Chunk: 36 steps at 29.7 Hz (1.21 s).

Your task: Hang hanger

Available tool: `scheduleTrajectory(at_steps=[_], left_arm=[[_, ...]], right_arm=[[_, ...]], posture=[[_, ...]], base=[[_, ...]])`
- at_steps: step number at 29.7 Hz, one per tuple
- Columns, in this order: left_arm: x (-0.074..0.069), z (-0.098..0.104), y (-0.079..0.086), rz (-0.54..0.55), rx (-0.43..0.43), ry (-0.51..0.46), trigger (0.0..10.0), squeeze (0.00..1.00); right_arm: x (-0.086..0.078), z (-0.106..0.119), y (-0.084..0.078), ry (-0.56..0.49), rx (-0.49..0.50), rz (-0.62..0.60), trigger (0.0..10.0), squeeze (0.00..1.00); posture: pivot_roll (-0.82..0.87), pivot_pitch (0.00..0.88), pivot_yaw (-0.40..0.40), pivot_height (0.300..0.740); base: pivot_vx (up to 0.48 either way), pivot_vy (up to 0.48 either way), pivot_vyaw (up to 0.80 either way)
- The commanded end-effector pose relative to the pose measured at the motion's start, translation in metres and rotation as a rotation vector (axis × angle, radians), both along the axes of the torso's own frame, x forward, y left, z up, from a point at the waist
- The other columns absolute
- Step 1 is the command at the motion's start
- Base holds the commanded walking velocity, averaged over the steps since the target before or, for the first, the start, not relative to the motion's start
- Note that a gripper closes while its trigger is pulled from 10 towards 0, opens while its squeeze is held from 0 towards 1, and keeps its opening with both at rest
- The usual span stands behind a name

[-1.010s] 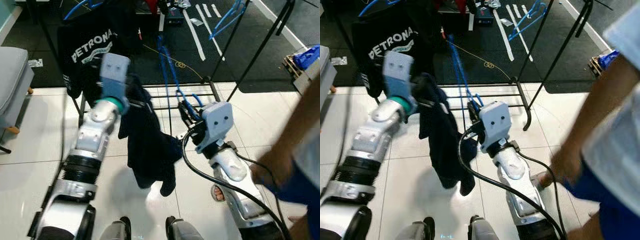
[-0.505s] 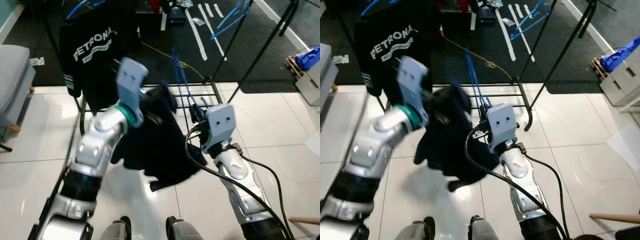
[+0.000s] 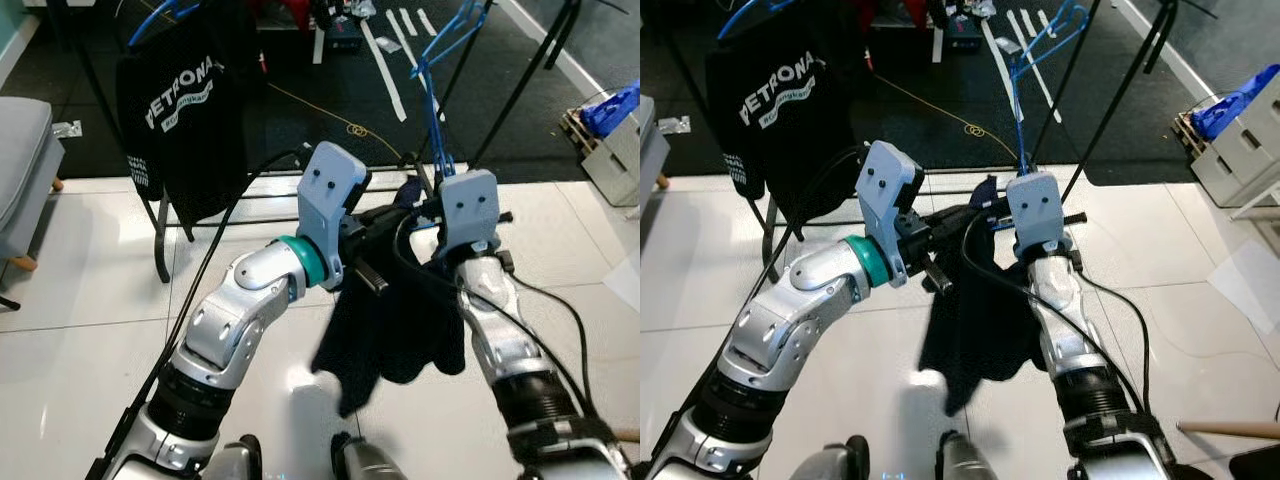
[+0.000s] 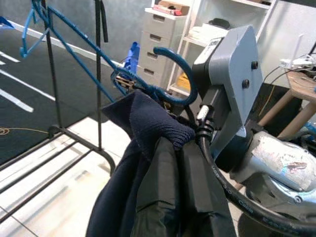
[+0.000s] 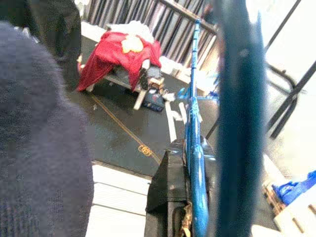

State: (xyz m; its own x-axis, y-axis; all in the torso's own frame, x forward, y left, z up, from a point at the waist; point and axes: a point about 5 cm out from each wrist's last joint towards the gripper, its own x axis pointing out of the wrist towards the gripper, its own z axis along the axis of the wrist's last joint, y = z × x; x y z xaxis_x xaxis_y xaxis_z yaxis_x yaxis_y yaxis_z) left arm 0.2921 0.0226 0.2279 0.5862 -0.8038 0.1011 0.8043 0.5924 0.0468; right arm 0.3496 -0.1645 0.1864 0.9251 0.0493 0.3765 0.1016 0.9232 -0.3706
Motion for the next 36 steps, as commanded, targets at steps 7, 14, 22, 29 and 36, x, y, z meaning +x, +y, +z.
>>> scheduleTrajectory(at_steps=[7,14,22,29,36], left_arm=[[-0.021,0.011,-0.030,-0.107,-0.051,0.007,0.0,0.00],[-0.023,0.000,-0.031,-0.061,-0.002,0.053,0.0,0.00],[-0.015,-0.008,-0.018,0.055,0.025,0.071,0.0,0.00],[0.006,-0.004,0.016,0.250,-0.025,0.059,0.0,0.00],[0.013,-0.017,0.035,0.323,0.072,0.044,0.0,0.00]], right_arm=[[0.010,0.014,0.010,-0.117,-0.059,-0.034,10.0,0.00],[0.020,0.048,0.007,-0.227,0.087,-0.046,10.0,0.00],[0.026,0.087,-0.015,-0.300,0.394,-0.023,10.0,0.00],[0.027,0.087,-0.025,-0.216,0.491,0.049,10.0,0.00],[0.028,0.082,-0.025,-0.117,0.788,0.138,10.0,0.00]], posture=[[-0.06,0.115,-0.019,0.740],[-0.06,0.113,-0.015,0.740],[-0.06,0.112,-0.010,0.740],[-0.07,0.123,-0.009,0.740],[-0.08,0.125,-0.005,0.740]], base=[[0.000,0.000,0.00],[0.000,0.000,0.00],[0.000,0.000,0.00],[0.000,0.000,0.00],[0.000,0.000,0.00]])
